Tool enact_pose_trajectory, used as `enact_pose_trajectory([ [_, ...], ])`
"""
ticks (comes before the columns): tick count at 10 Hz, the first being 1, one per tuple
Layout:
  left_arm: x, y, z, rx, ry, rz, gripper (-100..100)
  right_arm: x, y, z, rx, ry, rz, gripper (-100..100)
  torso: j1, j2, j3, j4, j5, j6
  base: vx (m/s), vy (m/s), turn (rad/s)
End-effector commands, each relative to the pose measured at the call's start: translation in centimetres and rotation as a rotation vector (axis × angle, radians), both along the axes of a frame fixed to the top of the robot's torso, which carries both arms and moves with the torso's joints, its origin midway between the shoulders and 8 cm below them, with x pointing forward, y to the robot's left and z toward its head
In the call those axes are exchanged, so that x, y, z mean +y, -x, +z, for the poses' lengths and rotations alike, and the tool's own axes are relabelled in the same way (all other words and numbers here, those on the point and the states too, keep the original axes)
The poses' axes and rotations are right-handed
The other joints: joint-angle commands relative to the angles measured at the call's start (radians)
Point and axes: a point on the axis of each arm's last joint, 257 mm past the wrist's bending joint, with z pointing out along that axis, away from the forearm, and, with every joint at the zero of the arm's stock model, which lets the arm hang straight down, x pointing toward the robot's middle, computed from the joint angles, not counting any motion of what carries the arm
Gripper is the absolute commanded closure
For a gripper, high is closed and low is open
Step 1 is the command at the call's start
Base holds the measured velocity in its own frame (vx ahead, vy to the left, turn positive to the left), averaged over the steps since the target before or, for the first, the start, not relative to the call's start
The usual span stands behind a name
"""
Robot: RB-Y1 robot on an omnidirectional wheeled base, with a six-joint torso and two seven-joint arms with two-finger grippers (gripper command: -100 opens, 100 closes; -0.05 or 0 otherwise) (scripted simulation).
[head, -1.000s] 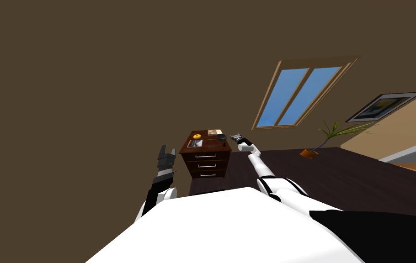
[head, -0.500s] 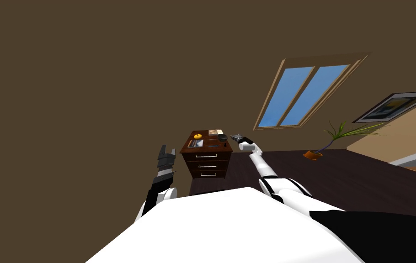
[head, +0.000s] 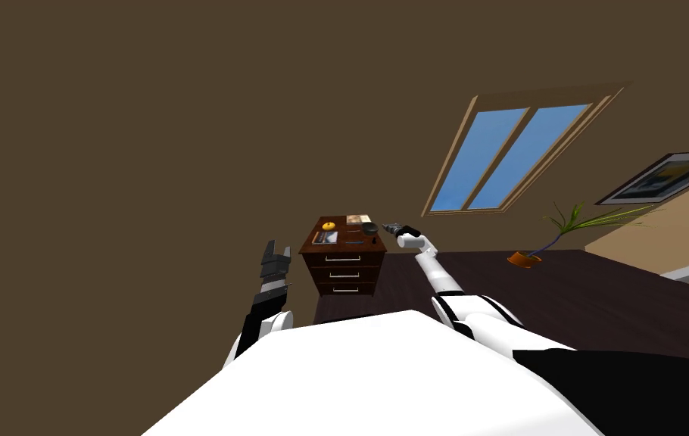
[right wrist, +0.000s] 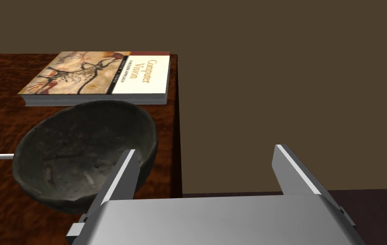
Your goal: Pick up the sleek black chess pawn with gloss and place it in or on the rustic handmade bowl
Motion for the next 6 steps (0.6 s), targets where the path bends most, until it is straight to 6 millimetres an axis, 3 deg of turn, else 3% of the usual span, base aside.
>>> enact_pose_trajectory([
  [1, 0.00, 0.00, 0.00, 0.000, 0.000, 0.000, 0, -0.03, 0.11, -0.07, 0.008, -0.027, -0.005, -100, 0.000, 0.000, 0.000, 0.000, 0.000, 0.000, 0.004, -0.001, 0.017],
  [6, 0.00, 0.00, 0.00, 0.000, 0.000, 0.000, 0, -0.14, 0.83, -0.27, 0.054, -0.147, -0.028, -100, 0.000, 0.000, 0.000, 0.000, 0.000, 0.000, 0.006, 0.001, 0.023],
])
